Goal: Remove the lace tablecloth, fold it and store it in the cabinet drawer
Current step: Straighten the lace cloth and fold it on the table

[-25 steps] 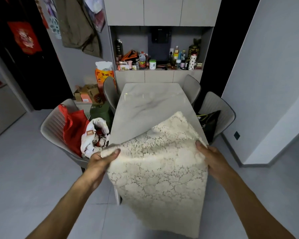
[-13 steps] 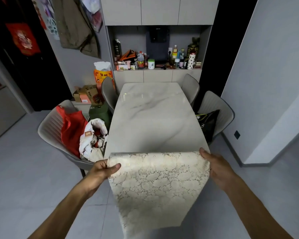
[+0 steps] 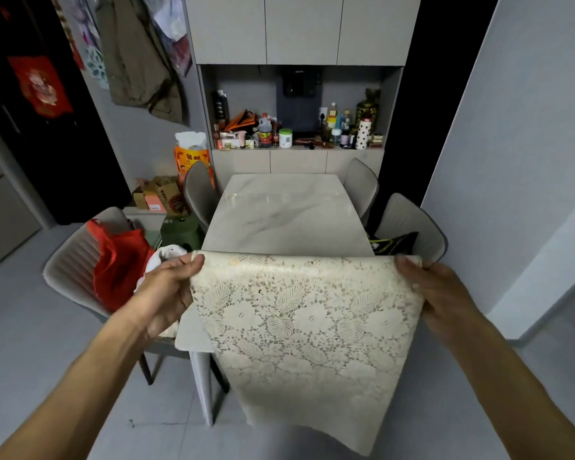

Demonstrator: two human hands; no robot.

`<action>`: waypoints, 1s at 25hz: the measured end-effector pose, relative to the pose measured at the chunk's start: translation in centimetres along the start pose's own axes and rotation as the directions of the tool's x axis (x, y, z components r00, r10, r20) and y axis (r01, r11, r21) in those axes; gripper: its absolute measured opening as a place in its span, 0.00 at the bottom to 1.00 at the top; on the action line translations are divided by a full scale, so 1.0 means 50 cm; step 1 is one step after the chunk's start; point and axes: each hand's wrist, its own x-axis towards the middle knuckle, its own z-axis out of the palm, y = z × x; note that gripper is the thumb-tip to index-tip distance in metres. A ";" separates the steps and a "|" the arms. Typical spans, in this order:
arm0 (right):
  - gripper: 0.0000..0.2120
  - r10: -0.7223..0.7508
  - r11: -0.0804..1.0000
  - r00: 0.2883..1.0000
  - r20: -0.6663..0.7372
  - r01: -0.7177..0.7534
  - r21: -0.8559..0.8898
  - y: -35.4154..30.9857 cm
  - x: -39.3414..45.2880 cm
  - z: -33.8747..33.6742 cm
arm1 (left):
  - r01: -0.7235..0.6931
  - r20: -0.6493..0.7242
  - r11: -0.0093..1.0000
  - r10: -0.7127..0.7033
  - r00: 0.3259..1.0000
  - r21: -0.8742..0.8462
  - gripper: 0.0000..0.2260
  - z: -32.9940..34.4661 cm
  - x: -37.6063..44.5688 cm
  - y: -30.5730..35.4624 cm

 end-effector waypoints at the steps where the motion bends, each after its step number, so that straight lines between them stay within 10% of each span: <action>1: 0.13 -0.018 1.000 1.000 -0.001 0.018 -0.008 -0.019 0.039 0.009 | -0.003 0.010 1.000 0.003 1.000 -0.007 0.13 -0.004 0.036 0.018; 10: 0.18 0.036 0.948 0.922 -0.384 -0.153 -0.278 -0.014 0.671 0.132 | 0.209 -0.154 0.961 -0.182 0.971 0.183 0.08 -0.038 0.685 0.053; 13: 0.20 -0.175 0.957 0.850 -0.497 0.029 -0.289 -0.136 0.862 0.204 | -0.006 -0.149 0.982 0.035 0.988 0.191 0.10 -0.001 0.883 0.225; 18: 0.07 -0.483 0.866 0.820 -0.307 0.395 -0.308 -0.332 0.963 0.279 | -0.361 -0.028 0.901 0.378 0.925 0.238 0.12 -0.014 1.009 0.445; 25: 0.01 -0.067 0.976 0.968 -0.243 0.012 -0.219 0.028 0.991 0.131 | -0.033 -0.198 0.968 0.085 0.977 0.250 0.12 -0.163 1.016 0.078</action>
